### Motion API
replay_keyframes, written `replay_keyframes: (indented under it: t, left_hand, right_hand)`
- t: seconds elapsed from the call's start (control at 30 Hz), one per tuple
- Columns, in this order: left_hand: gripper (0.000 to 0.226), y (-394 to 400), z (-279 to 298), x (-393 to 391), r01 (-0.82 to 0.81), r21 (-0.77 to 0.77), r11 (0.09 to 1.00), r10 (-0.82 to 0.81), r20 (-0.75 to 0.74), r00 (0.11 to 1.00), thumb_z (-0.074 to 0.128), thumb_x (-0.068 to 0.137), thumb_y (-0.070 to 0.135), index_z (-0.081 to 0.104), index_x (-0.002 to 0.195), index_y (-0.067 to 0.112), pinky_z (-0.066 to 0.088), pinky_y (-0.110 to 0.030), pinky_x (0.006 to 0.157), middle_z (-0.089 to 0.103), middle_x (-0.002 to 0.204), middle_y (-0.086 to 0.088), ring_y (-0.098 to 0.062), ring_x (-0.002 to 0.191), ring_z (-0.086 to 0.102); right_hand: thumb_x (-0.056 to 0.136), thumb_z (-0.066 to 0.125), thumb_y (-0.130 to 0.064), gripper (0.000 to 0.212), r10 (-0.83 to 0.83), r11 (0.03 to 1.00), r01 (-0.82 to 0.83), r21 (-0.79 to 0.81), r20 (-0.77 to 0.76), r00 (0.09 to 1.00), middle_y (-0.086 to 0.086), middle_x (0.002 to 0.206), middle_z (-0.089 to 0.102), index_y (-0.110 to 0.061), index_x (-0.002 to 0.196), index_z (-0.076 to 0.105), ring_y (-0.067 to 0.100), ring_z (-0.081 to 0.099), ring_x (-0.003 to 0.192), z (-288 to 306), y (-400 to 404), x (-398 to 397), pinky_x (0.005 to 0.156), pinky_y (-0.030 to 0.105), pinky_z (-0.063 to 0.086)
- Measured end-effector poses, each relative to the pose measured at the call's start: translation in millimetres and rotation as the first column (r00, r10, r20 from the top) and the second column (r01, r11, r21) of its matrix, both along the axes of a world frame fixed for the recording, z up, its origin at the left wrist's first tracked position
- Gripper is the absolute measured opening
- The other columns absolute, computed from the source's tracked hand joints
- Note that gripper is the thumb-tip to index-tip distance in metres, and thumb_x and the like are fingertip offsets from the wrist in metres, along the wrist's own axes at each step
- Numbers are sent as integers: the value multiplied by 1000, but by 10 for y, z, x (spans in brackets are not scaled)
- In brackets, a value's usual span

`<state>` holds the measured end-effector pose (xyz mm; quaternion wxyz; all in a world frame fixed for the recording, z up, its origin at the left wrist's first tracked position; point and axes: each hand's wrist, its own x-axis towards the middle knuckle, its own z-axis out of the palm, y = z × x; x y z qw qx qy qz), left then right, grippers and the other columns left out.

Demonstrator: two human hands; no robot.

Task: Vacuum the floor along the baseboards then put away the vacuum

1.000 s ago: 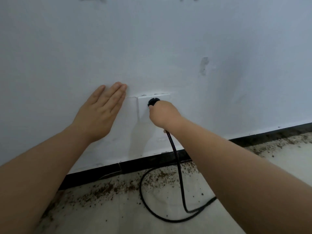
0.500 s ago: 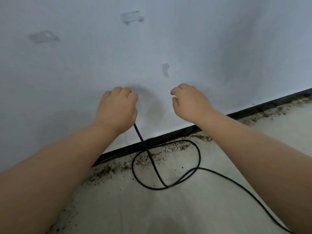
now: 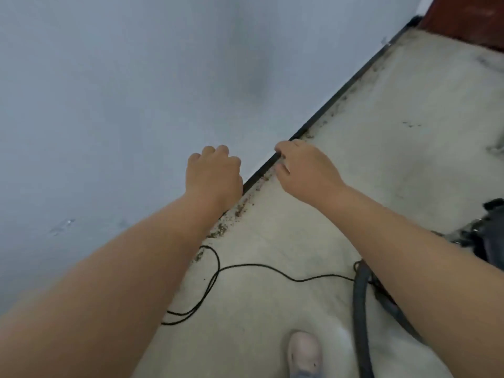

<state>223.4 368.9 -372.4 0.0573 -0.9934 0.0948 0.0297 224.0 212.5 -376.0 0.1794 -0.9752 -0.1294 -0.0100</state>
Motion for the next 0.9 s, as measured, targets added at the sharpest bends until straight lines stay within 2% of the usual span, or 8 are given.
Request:
replay_keyframes:
  t: [0.1,0.17,0.27,0.4,0.57,0.67,0.73,0.9]
  left_hand:
    - [28,-925,444,-110,189,-20,982,-189,10,982,37,92,18,57,110,10,31,-32,78,51,120,-6,-27,112,44]
    - [26,-1499,695,-276,297,-36,954,-296,41,954,38,92,18,57,107,10,28,-31,75,52,116,-7,-27,109,45]
    - [29,-2281,981,-562,416,-81,906,-410,86,908,37,94,18,54,115,11,32,-32,80,50,119,-7,-27,111,44]
    - [38,-3241,1077,-1048,520,-111,847,-514,77,854,37,94,18,45,131,17,35,-35,89,47,128,-7,-26,117,43]
    - [47,-4291,956,-1775,506,-171,845,-516,-14,857,40,93,23,34,140,21,38,-37,91,45,133,-8,-29,120,42]
    - [51,-4639,859,-2067,505,-160,848,-519,-60,853,39,94,25,25,143,22,38,-38,91,44,133,-8,-28,120,42]
    - [49,-4761,815,-2184,487,-142,862,-501,-89,861,39,95,26,28,142,21,39,-37,91,44,133,-8,-27,120,42]
    - [39,-4901,601,-2382,468,-116,876,-481,-171,860,38,95,24,40,134,16,40,-35,88,47,127,-8,-26,116,44]
  right_hand:
    - [96,41,-17,36,-173,985,173,-18,28,985,12,125,52,-7,130,46,28,48,112,452,-872,-284,90,37,42]
    - [96,42,-18,37,-278,959,278,-47,21,960,13,128,50,-6,132,45,29,46,117,677,-1410,-556,95,37,39]
    - [97,41,-18,39,-411,909,411,-71,24,911,13,132,47,-7,135,43,29,44,120,968,-2172,-1039,95,33,37]
    - [94,43,-15,36,-553,831,552,-66,6,833,18,125,51,-3,127,50,34,48,114,1152,-3170,-1748,90,40,44]
    - [91,49,-12,33,-674,739,671,-65,-93,733,19,121,55,-3,122,55,34,50,114,1050,-4285,-2827,91,38,42]
    - [90,52,-11,32,-720,685,729,-17,-170,673,19,117,59,-2,120,57,31,54,110,991,-4732,-3311,90,32,37]
    - [91,52,-11,30,-739,646,764,8,-244,628,17,114,62,-2,118,59,30,55,109,958,-4944,-3512,90,29,35]
    - [95,47,-13,28,-650,689,724,-25,-464,603,12,119,63,-3,118,59,26,54,114,696,-5118,-3721,94,25,35]
